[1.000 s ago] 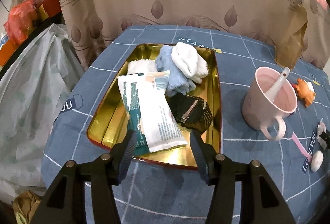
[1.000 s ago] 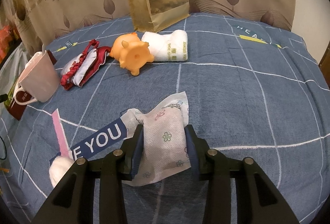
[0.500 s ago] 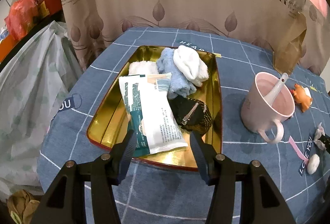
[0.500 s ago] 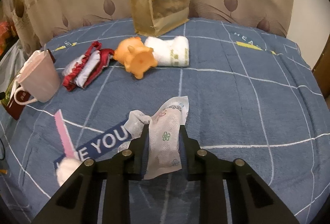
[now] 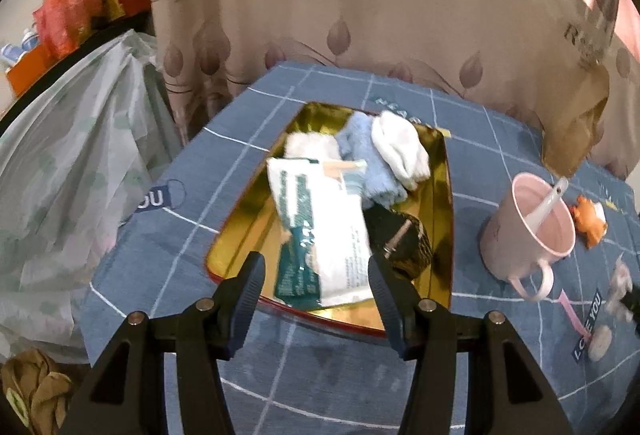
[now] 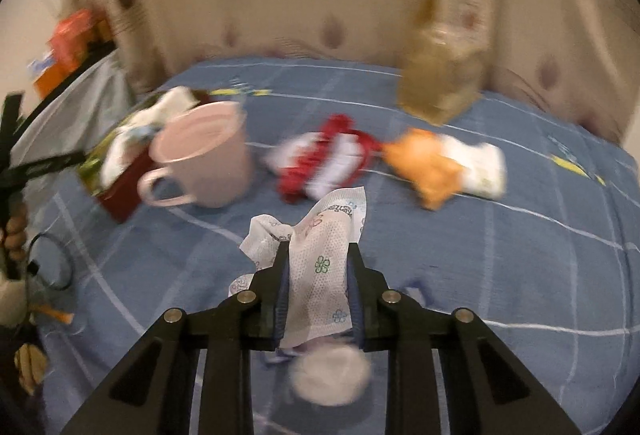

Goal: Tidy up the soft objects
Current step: 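Carry the pink floral wipe toward the gold tin with the right gripper, then lower the wipe into the gold tin and open the right gripper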

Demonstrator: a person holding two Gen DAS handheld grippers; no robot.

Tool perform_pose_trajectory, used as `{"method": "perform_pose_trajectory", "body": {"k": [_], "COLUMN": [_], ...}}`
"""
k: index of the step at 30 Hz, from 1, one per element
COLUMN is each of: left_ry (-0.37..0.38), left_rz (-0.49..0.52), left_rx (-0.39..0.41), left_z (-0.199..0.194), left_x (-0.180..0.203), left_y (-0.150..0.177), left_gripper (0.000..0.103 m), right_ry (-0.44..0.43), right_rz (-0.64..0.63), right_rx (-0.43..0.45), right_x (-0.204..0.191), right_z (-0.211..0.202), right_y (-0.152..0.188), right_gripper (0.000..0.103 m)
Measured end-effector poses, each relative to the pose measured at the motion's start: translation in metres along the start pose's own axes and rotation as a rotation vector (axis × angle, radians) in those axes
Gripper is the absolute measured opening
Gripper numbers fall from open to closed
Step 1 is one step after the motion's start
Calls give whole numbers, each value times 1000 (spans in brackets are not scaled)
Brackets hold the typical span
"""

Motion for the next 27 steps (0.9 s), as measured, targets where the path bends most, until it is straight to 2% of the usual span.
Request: {"method": "perform_pose_trajectory", "body": {"k": [8, 15, 23, 27], "left_ry": [-15, -8, 0, 6], "left_rz": [-75, -133, -215, -230], "left_rx": [33, 55, 84, 86], "left_z": [-13, -20, -28, -29], "left_x": [-26, -45, -70, -74], "left_y": [-5, -7, -8, -7], "left_gripper": [55, 55, 55, 55], "right_ry": [-155, -263, -280, -249], "right_rz": [-164, -259, -314, -326], "right_rx": [14, 50, 61, 52], "right_x": [-88, -168, -225, -243], "right_z": [-3, 9, 36, 55], "right_y": [-19, -55, -89, -100], "right_gripper": [23, 23, 23, 23]}}
Point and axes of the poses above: each gripper's, at about its wrist camera, not at the fingertips, and z roughly the way its jaws point, x to its right, y to its underside, the point moved 1 cm from there along z, roughly the way its jaws point, and after that the axes turned 10 degrees about y, right-handed, at the moved point
